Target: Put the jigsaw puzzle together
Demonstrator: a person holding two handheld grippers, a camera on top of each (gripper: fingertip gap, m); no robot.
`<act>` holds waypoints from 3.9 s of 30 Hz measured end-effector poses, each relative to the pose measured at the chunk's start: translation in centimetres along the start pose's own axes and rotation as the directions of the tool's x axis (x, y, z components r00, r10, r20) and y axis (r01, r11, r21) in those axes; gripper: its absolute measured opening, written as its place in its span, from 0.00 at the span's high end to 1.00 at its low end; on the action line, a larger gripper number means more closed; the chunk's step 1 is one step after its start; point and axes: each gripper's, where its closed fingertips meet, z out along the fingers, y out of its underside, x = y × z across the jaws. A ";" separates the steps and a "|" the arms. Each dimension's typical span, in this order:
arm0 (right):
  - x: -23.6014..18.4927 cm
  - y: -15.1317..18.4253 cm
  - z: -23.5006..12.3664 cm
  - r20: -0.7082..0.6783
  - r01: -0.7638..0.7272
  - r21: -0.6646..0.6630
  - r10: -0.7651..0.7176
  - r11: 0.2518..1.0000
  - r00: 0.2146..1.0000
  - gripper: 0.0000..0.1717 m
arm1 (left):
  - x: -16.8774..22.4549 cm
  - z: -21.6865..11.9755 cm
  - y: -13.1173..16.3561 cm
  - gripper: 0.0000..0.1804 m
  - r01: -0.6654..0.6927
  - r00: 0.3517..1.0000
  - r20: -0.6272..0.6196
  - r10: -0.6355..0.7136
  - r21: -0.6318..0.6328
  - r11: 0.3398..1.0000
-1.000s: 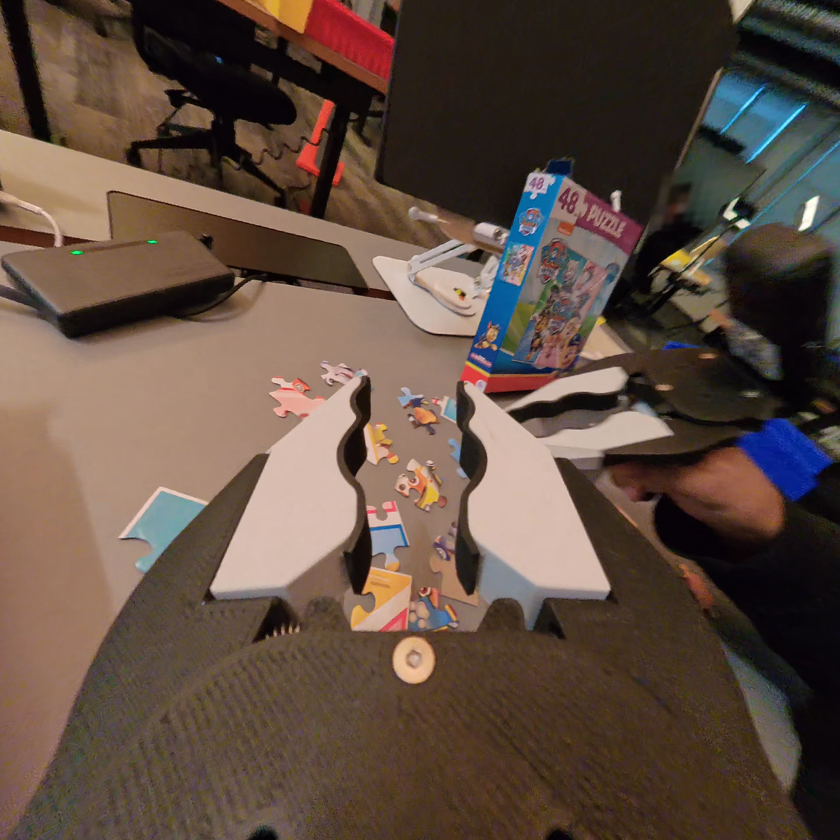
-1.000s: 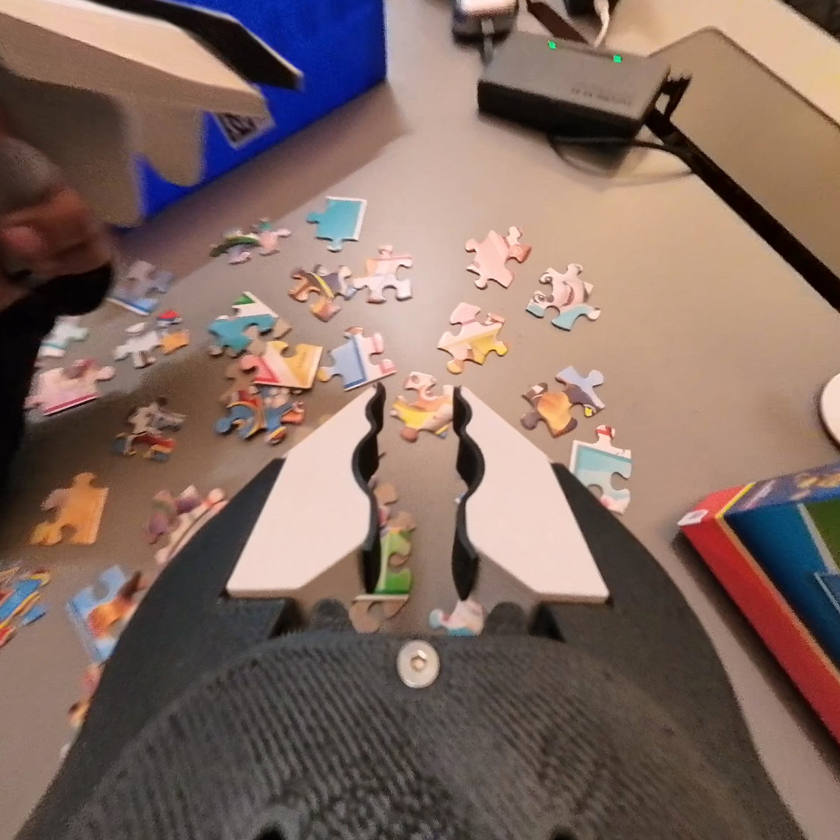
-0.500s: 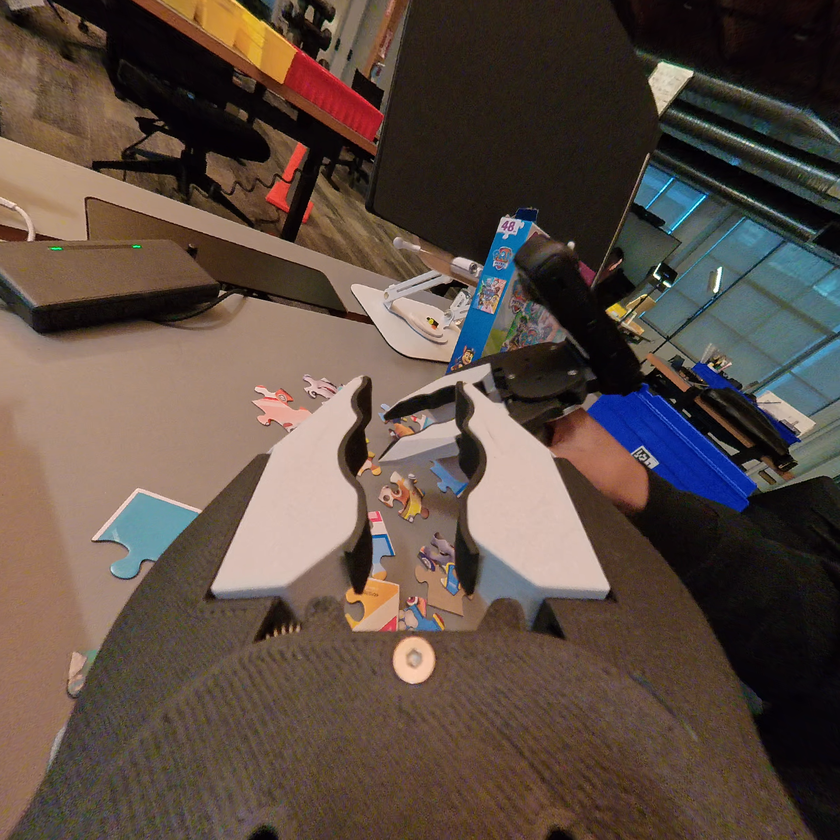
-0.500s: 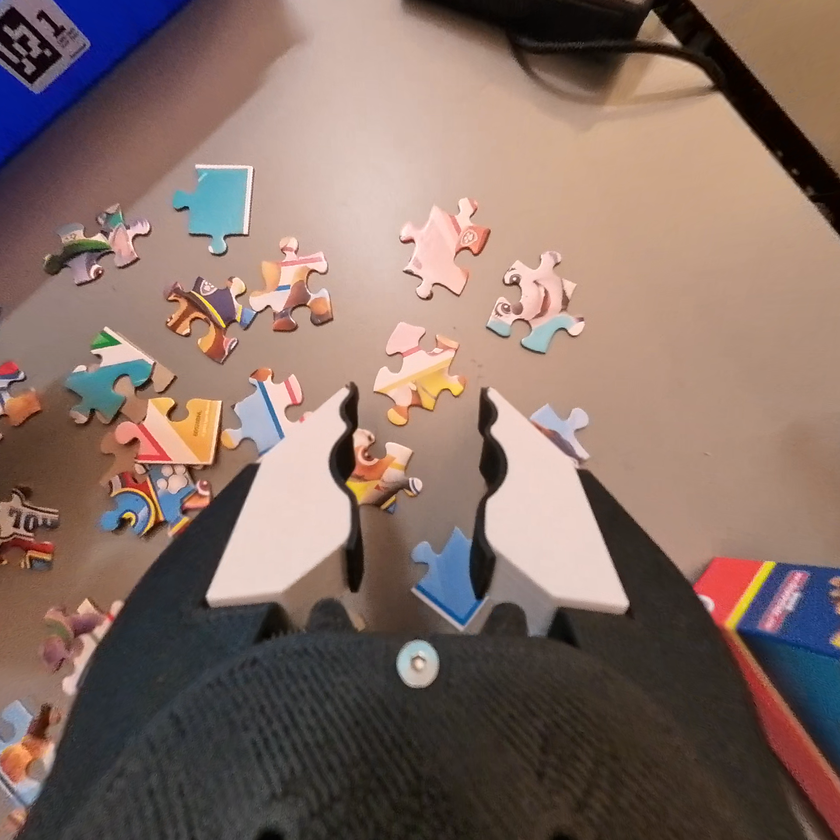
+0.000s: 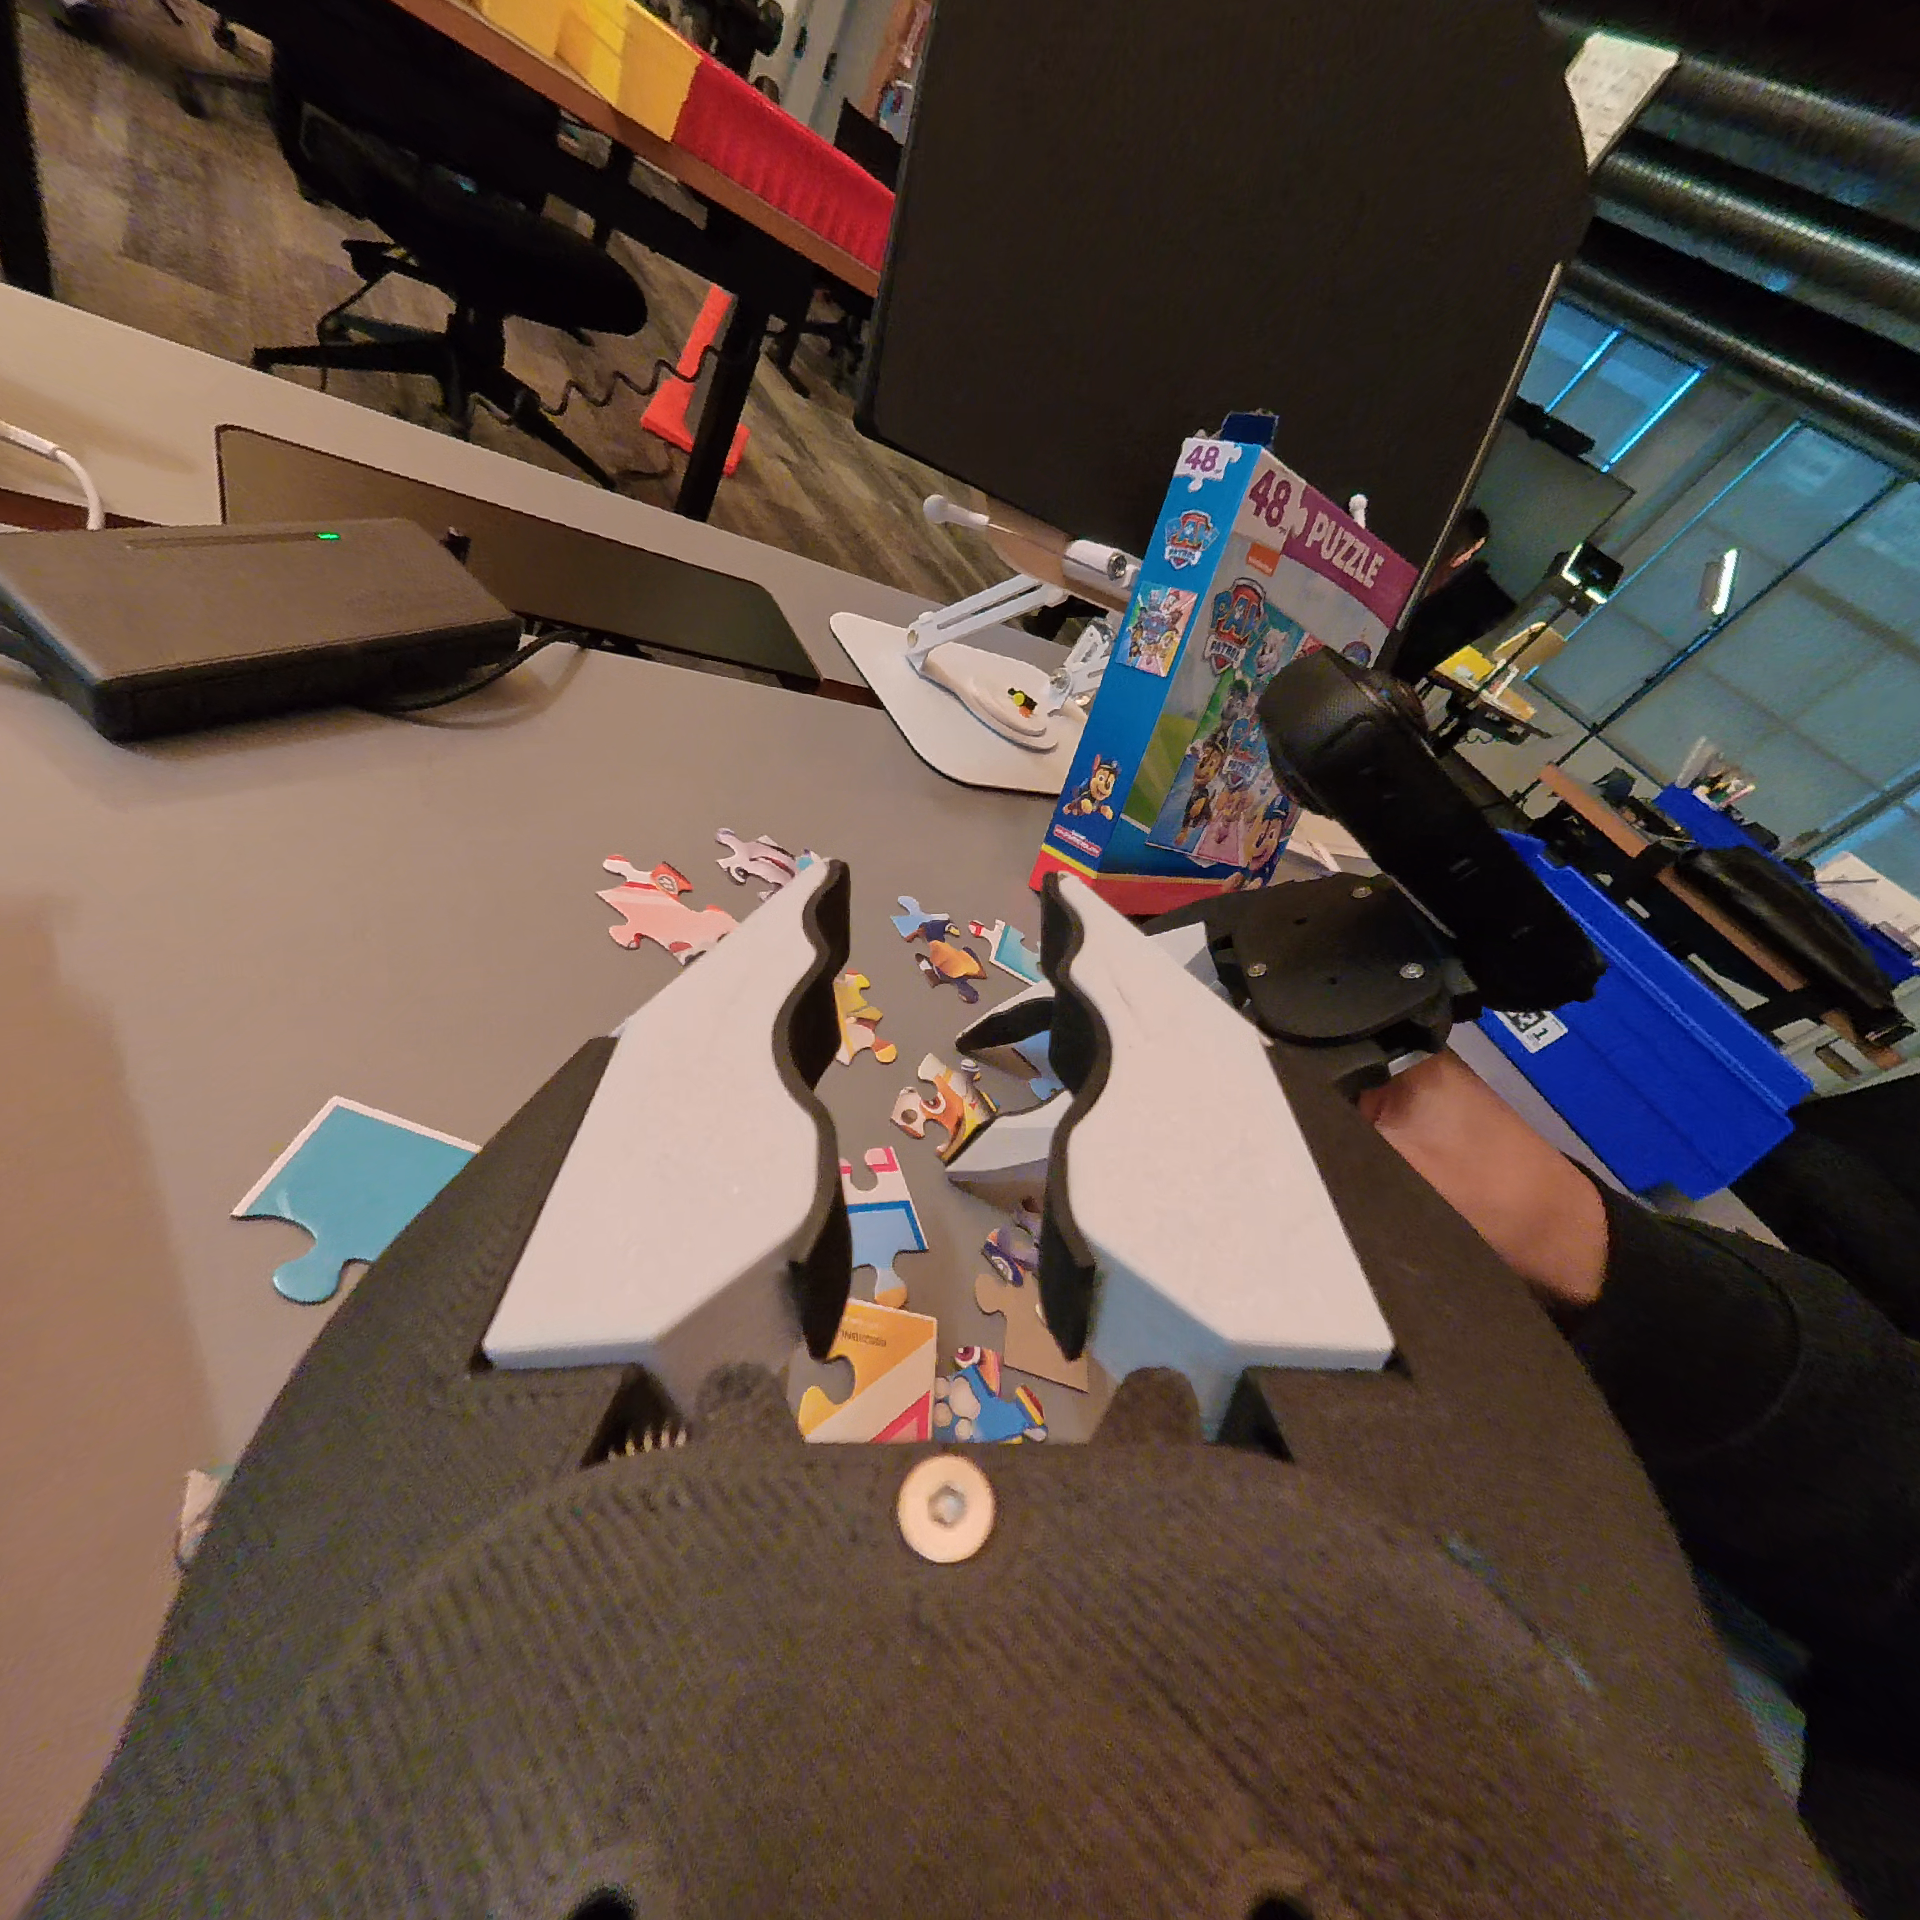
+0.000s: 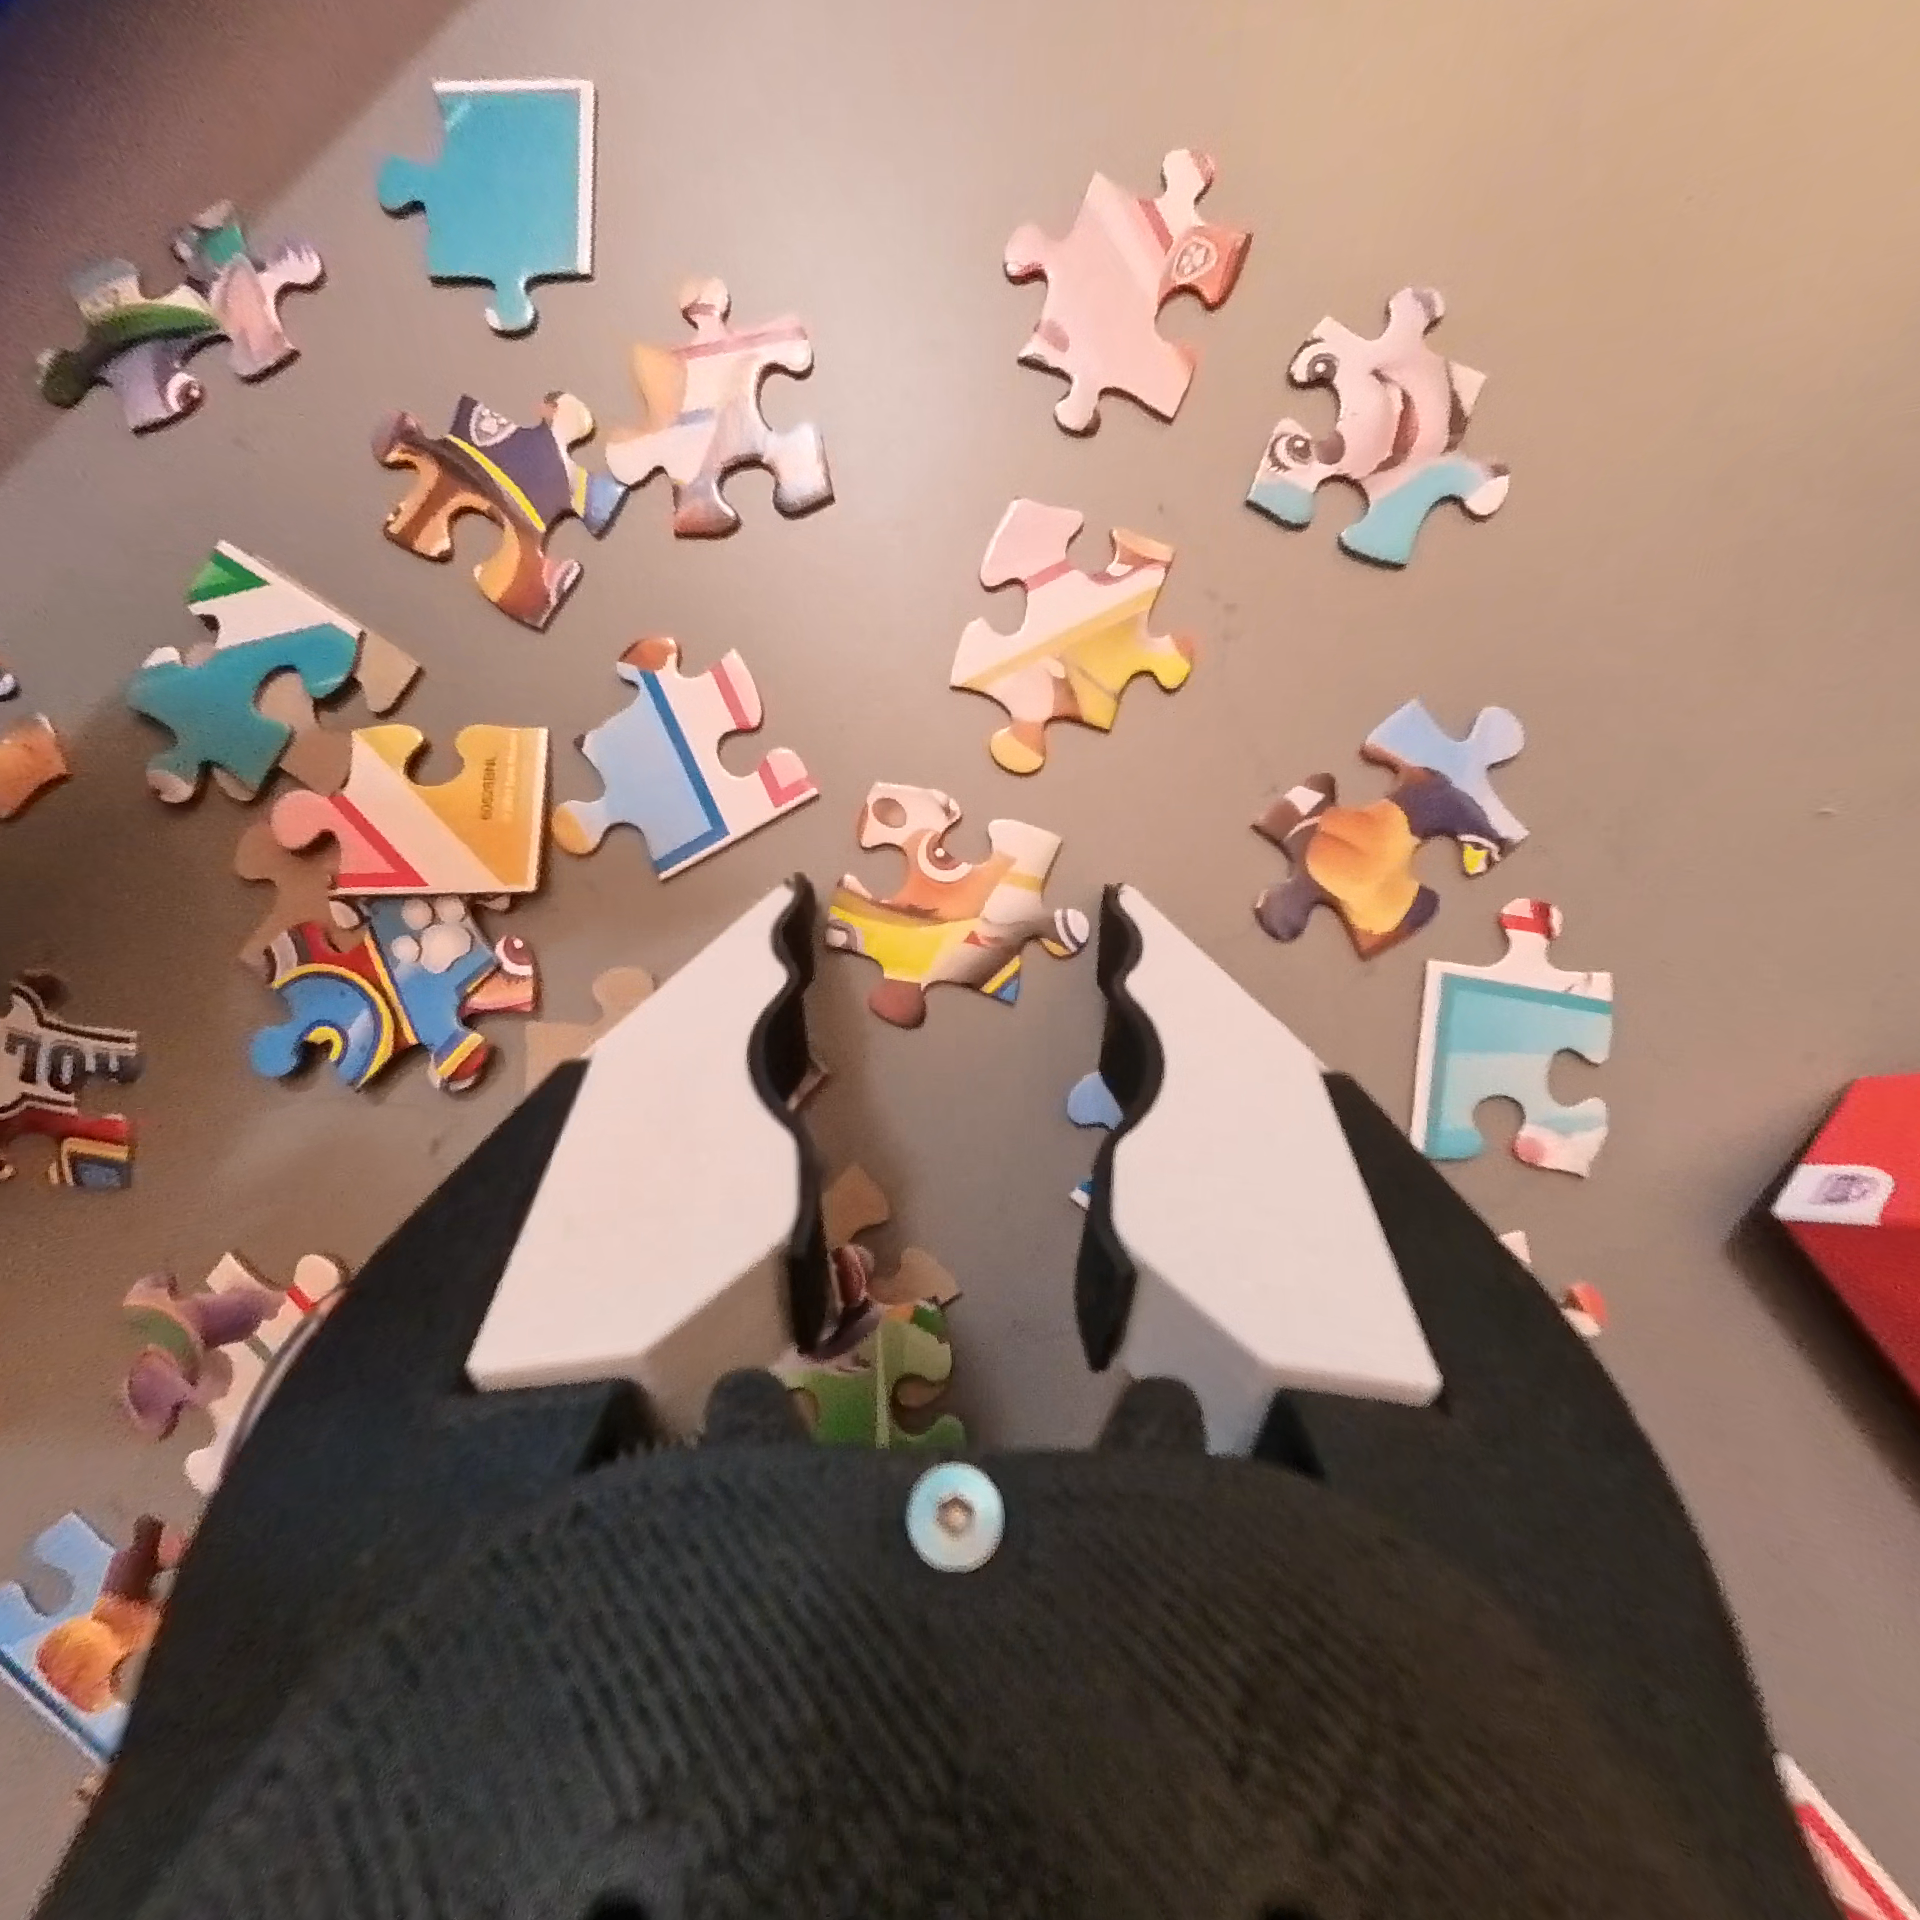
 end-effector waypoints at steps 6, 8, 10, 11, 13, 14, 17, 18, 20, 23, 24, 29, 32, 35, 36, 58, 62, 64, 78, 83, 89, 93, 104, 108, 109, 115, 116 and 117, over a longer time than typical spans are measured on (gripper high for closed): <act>-0.1 -0.1 0.1 -0.018 0.035 -0.009 -0.035 0.999 0.999 0.77 | 0.0 -0.2 -0.2 0.81 0.012 1.000 -0.007 -0.012 0.014 1.000; -0.1 0.0 0.1 -0.014 0.041 0.002 -0.041 0.999 0.999 0.78 | 0.0 -0.1 -0.1 0.81 0.009 1.000 -0.006 -0.009 0.010 1.000; -0.2 0.1 -0.1 -0.006 0.049 -0.004 -0.049 0.999 0.999 0.78 | 0.1 -0.1 0.0 0.81 0.007 1.000 -0.006 -0.007 0.008 1.000; -0.3 0.0 -0.2 0.002 0.053 0.001 -0.053 0.999 0.999 0.78 | 0.1 -0.1 0.0 0.81 0.006 1.000 -0.005 -0.006 0.007 1.000; -0.7 -0.6 -1.0 0.028 0.060 0.041 -0.061 0.997 0.998 0.78 | 0.0 -0.1 0.0 0.81 0.008 1.000 -0.006 -0.008 0.007 1.000; -1.1 -1.0 -1.5 0.052 0.062 0.070 -0.066 0.996 0.996 0.78 | 0.1 -0.1 0.0 0.81 0.010 1.000 -0.008 -0.010 0.008 1.000; -2.2 -1.9 -4.6 0.146 0.049 0.160 -0.073 0.986 0.987 0.77 | 0.2 -0.1 0.0 0.81 0.017 1.000 -0.022 -0.017 0.005 1.000; -2.0 -1.8 -6.0 0.159 0.041 0.186 -0.071 0.982 0.985 0.77 | 0.3 0.0 0.1 0.81 0.019 1.000 -0.024 -0.018 0.002 1.000; -0.8 -1.1 -9.4 0.159 0.035 0.234 -0.074 0.972 0.984 0.77 | 0.4 0.1 0.3 0.80 0.014 1.000 -0.024 -0.014 -0.007 1.000; 2.1 1.5 -14.8 0.117 0.018 0.287 -0.054 0.958 0.992 0.78 | 0.5 0.4 0.6 0.80 0.004 1.000 -0.023 -0.005 -0.026 1.000; 3.2 2.8 -16.4 0.091 0.013 0.295 -0.042 0.955 0.995 0.78 | 0.7 0.6 0.8 0.80 0.002 1.000 -0.028 -0.003 -0.035 0.999; 6.2 10.3 -21.2 -0.010 0.046 0.276 -0.045 0.960 0.999 0.78 | 2.7 1.6 1.6 0.81 0.017 0.994 -0.103 -0.023 -0.054 0.998; 5.3 14.8 -21.1 0.010 0.124 0.214 -0.129 0.969 0.992 0.78 | 5.7 2.3 2.6 0.79 0.022 0.985 -0.169 -0.039 -0.100 0.995; 3.9 17.9 -20.6 0.034 0.233 0.171 -0.242 0.957 0.970 0.78 | 9.9 3.2 4.6 0.78 -0.060 0.978 -0.210 0.018 -0.196 0.979; 3.4 18.4 -20.5 0.053 0.264 0.167 -0.276 0.950 0.960 0.78 | 11.5 3.5 5.6 0.78 -0.096 0.973 -0.226 0.043 -0.227 0.969; -9.4 22.6 -17.7 0.366 0.594 0.225 -0.632 0.773 0.684 0.72 | 19.9 0.0 17.4 0.79 -0.208 0.953 -0.290 0.087 -0.416 0.885; -9.3 22.5 -19.3 0.334 0.420 0.255 -0.487 0.871 0.807 0.74 | 21.3 -0.5 19.8 0.80 -0.259 0.924 -0.376 0.070 -0.480 0.838; -9.7 22.8 -19.5 0.320 0.328 0.270 -0.406 0.905 0.856 0.76 | 21.9 -0.6 21.2 0.80 -0.295 0.908 -0.414 0.067 -0.517 0.803; -7.9 24.3 -16.4 0.057 0.280 0.183 -0.295 0.942 0.954 0.80 | 23.2 -0.7 27.2 0.80 -0.290 0.924 -0.383 -0.001 -0.702 0.650; -6.6 24.5 -16.7 0.022 0.242 0.193 -0.251 0.951 0.968 0.82 | 24.0 -3.3 28.0 0.83 -0.303 0.915 -0.400 -0.046 -0.759 0.577; -7.0 24.4 -17.3 0.091 0.168 0.235 -0.194 0.957 0.977 0.83 | 23.9 -4.2 27.4 0.85 -0.311 0.913 -0.406 -0.046 -0.763 0.567; -7.4 24.4 -17.0 0.120 0.153 0.226 -0.183 0.962 0.976 0.84 | 23.7 -3.6 26.6 0.85 -0.272 0.919 -0.388 -0.065 -0.746 0.607; -7.5 24.1 -16.0 0.106 0.180 0.191 -0.203 0.965 0.973 0.95 | 22.1 -3.2 25.1 0.85 -0.246 0.937 -0.349 -0.034 -0.723 0.646; -7.5 24.0 -16.0 0.123 0.165 0.191 -0.191 0.968 0.974 0.95 | 21.8 -3.1 24.7 0.85 -0.237 0.937 -0.346 -0.037 -0.712 0.661; -7.5 24.0 -16.0 0.127 0.163 0.192 -0.189 0.968 0.974 0.95 | 21.8 -3.0 24.6 0.85 -0.236 0.937 -0.347 -0.037 -0.710 0.664; -7.1 22.8 -16.7 0.119 0.165 0.246 -0.199 0.955 0.973 1.00 | 21.7 -2.5 23.9 0.84 -0.237 0.934 -0.355 -0.031 -0.684 0.690; -6.9 22.5 -16.9 0.118 0.163 0.258 -0.199 0.952 0.973 1.00 | 21.7 -2.4 23.7 0.84 -0.238 0.933 -0.358 -0.029 -0.677 0.696; -6.7 22.4 -16.9 0.120 0.159 0.256 -0.194 0.954 0.973 0.98 | 21.6 -2.4 23.6 0.84 -0.237 0.934 -0.357 -0.027 -0.674 0.700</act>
